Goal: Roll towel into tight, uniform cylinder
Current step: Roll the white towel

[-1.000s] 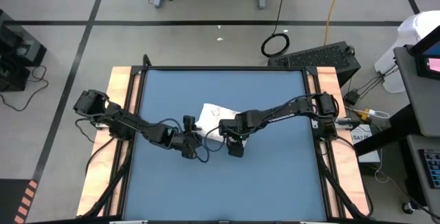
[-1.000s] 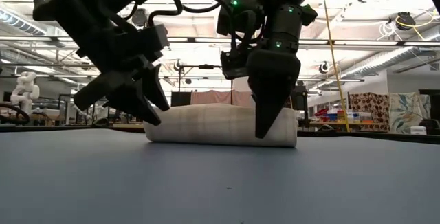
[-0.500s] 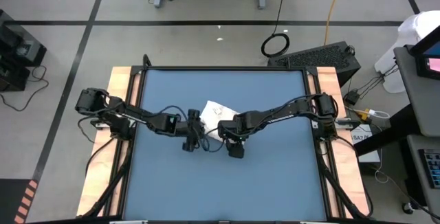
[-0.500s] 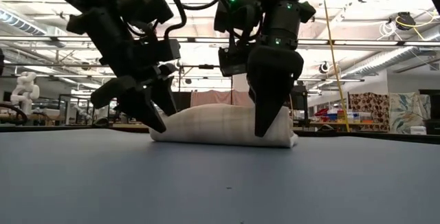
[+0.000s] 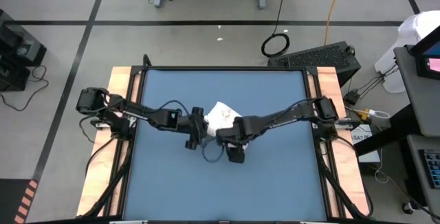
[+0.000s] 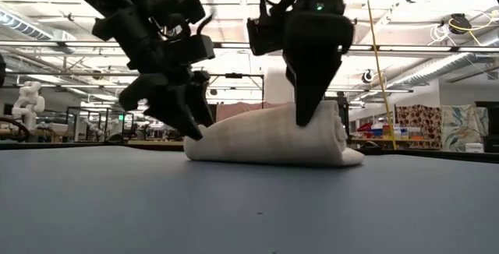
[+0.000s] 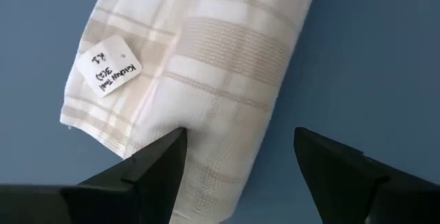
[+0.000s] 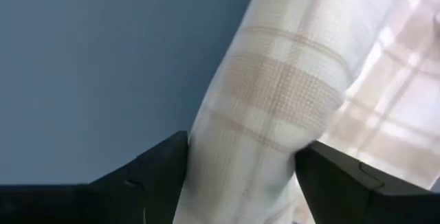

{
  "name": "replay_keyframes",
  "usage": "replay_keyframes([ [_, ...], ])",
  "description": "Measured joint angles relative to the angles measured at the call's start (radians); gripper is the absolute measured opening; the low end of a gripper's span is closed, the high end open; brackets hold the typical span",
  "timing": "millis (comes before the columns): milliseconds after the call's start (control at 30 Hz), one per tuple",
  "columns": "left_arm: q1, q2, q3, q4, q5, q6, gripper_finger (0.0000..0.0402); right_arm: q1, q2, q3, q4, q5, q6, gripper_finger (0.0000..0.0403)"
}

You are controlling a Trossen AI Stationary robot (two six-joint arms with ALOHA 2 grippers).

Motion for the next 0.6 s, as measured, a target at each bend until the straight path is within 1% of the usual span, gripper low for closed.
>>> replay_keyframes([
  [67,0.020,0.000,0.000,0.025,0.038,0.016,0.0277,0.029,0.000,0.000,-0.002,0.040,0.012,0.0249],
  [200,0.054,0.000,0.001,0.057,0.092,0.031,0.0277,0.080,0.000,0.001,0.000,0.080,0.059,0.0249],
  [333,0.075,0.000,0.001,0.071,0.139,0.045,0.0277,0.119,-0.001,-0.001,-0.006,0.123,0.140,0.0249],
  [400,0.079,0.013,0.001,0.097,0.145,0.047,0.0277,0.128,-0.003,-0.014,0.000,0.132,0.194,0.0246],
  [500,0.079,0.027,0.002,0.110,0.149,0.047,0.0277,0.127,-0.004,-0.050,-0.001,0.132,0.275,0.0231],
  [600,0.076,0.044,0.001,0.120,0.149,0.042,0.0277,0.126,-0.004,-0.093,0.021,0.127,0.318,0.0205],
])
